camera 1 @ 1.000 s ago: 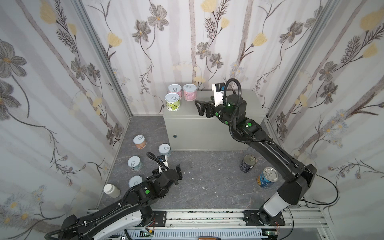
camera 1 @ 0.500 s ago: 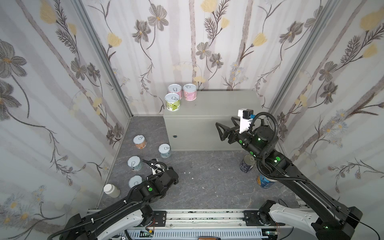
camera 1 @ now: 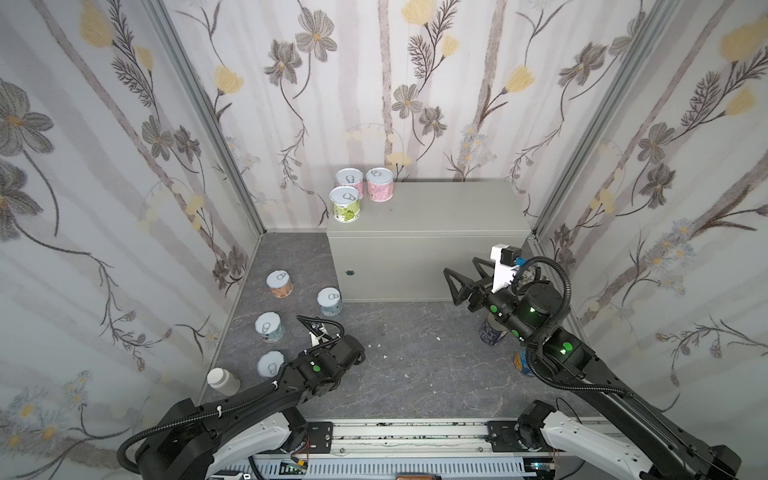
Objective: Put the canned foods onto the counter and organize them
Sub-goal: 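Withdraw the right arm while the left gripper lowers over a teal floor can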
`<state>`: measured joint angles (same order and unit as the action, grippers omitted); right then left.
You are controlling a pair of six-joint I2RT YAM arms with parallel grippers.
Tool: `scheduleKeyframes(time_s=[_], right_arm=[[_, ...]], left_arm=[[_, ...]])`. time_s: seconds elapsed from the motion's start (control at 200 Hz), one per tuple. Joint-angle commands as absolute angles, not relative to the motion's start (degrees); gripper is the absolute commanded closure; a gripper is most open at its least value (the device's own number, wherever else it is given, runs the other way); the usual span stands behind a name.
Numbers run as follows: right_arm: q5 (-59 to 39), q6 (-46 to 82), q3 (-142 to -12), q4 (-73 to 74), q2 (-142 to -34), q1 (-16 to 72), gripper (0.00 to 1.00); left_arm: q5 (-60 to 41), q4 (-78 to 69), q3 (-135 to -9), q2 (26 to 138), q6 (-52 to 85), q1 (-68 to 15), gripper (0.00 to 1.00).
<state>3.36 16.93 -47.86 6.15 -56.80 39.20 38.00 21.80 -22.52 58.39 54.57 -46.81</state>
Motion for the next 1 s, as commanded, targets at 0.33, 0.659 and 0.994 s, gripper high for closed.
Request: scheduleKeyframes(time_s=[0.33, 0.659, 0.994], right_arm=[[4.06, 17.14, -41.7, 10.41, -54.87, 39.28, 0.0], [3.52, 17.14, -40.3, 11.86, -54.32, 39.22, 0.0], [3.96, 17.14, -39.68, 12.04, -53.35, 39.23, 0.0]], left_arm=[[33.6, 8.7, -21.94, 73.78, 55.66, -45.3, 0.0], [33.45, 7.27, -22.75, 78.33, 55.47, -45.35, 0.04], [32.7, 7.12, -24.06, 78.93, 54.29, -46.03, 0.26]])
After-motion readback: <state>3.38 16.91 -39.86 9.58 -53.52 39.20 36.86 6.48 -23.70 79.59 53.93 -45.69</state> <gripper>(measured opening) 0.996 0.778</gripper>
